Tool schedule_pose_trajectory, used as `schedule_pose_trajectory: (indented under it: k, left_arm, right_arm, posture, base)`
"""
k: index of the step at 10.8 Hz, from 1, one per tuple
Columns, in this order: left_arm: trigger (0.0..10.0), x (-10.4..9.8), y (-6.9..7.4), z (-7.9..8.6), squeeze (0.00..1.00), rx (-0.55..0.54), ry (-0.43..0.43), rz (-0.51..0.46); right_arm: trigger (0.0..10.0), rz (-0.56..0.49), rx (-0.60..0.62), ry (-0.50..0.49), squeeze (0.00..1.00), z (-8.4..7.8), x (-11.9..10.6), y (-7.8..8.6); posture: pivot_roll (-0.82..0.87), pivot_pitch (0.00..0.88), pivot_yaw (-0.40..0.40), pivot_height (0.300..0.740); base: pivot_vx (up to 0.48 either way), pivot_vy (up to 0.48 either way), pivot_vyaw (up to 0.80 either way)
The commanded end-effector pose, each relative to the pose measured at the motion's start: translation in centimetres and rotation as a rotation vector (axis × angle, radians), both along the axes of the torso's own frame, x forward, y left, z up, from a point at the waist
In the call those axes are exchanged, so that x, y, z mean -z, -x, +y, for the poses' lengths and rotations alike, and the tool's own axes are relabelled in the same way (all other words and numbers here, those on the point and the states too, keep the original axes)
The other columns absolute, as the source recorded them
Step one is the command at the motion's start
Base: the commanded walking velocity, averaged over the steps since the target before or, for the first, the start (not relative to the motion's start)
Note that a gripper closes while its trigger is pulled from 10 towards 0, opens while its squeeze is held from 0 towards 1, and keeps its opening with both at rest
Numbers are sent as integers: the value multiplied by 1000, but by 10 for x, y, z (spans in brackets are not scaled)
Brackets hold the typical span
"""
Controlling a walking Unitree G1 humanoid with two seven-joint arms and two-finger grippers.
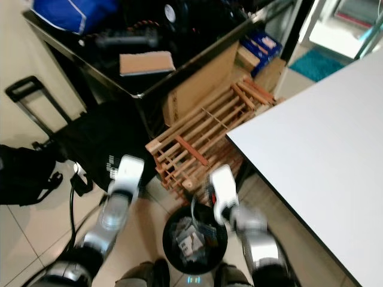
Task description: Picking trash to rubbish bin
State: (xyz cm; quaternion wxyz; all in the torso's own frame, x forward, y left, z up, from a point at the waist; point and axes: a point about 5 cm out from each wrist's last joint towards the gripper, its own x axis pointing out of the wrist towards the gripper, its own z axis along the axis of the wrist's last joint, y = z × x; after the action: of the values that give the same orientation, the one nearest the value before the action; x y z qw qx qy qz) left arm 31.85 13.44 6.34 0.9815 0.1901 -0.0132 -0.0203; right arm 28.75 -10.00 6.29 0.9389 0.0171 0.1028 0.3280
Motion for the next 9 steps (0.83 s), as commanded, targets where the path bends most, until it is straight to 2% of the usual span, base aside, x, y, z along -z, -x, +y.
schedule_pose_trajectory:
  k: [1,2,3,4,5,7,9]
  left_arm:
    - [10000,-8,-3,-7,0,11,-10,-42]
    - [10000,-15,-6,-11,0,19,-2,-68]
    - [10000,-26,-9,-16,0,19,19,-106]
    - [10000,-35,-12,-19,0,27,35,-137]
    - [10000,-44,-15,-21,0,27,59,-162]
    - [10000,-52,-17,-20,0,16,74,-182]
    - [10000,-48,-14,-13,0,-8,102,-159]
  right_arm:
    - [10000,-44,-19,-57,0,6,-16,-5]
    - [10000,-88,-3,-97,0,8,-30,-12]
    - [10000,-163,80,-95,0,3,-46,-22]
    - [10000,-233,252,-67,0,-12,-57,-36]
    - [10000,-254,423,-67,0,-32,-63,-45]
    - [10000,-276,630,-49,0,-61,-66,-51]
    - [10000,-283,698,21,0,-71,-57,-49]
  posture:
    - [-93,89,51,740]
    - [-94,79,53,740]
    - [-93,79,51,740]
    - [-89,78,49,740]
    - [-84,78,50,740]
    - [-77,77,53,740]
    - [-79,77,59,740]
  base:
    - [0,0,0]
    - [0,0,0]
    - [0,0,0]
    - [0,0,0]
    - [0,0,0]
    - [0,0,0]
    - [0,0,0]
